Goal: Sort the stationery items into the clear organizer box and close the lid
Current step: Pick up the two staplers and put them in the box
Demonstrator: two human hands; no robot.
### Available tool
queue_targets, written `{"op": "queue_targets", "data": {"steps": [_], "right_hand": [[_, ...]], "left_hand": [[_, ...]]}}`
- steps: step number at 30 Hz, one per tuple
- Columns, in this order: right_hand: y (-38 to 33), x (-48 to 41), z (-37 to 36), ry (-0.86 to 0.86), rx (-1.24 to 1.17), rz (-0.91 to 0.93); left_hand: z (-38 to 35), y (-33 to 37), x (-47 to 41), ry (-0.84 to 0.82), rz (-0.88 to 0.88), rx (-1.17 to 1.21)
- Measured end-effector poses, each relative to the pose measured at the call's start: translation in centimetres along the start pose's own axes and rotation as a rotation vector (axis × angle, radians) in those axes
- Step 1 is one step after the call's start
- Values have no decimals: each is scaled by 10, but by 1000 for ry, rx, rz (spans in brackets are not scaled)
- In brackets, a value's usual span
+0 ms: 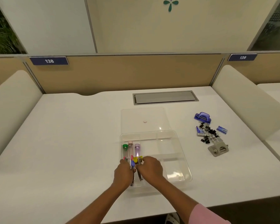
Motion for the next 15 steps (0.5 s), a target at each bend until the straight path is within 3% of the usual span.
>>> {"op": "queue_targets", "data": {"steps": [8,15], "right_hand": [[-5,4,-17,-3,223,197],[1,-2,-24,-6,199,178]], "left_hand": [[1,2,1,-18,-17,-63],[0,0,-3,-62,-14,-107]]}}
Point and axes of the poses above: each hand's wrist, its own x-axis away from the middle knuckle, its own z-axis out of the back of the hand, y = z × x, the point moved 5 cm from there along -x, towards the middle knuckle, and after that the axes turned 7 degrees about -x, right-handed, at the moved point
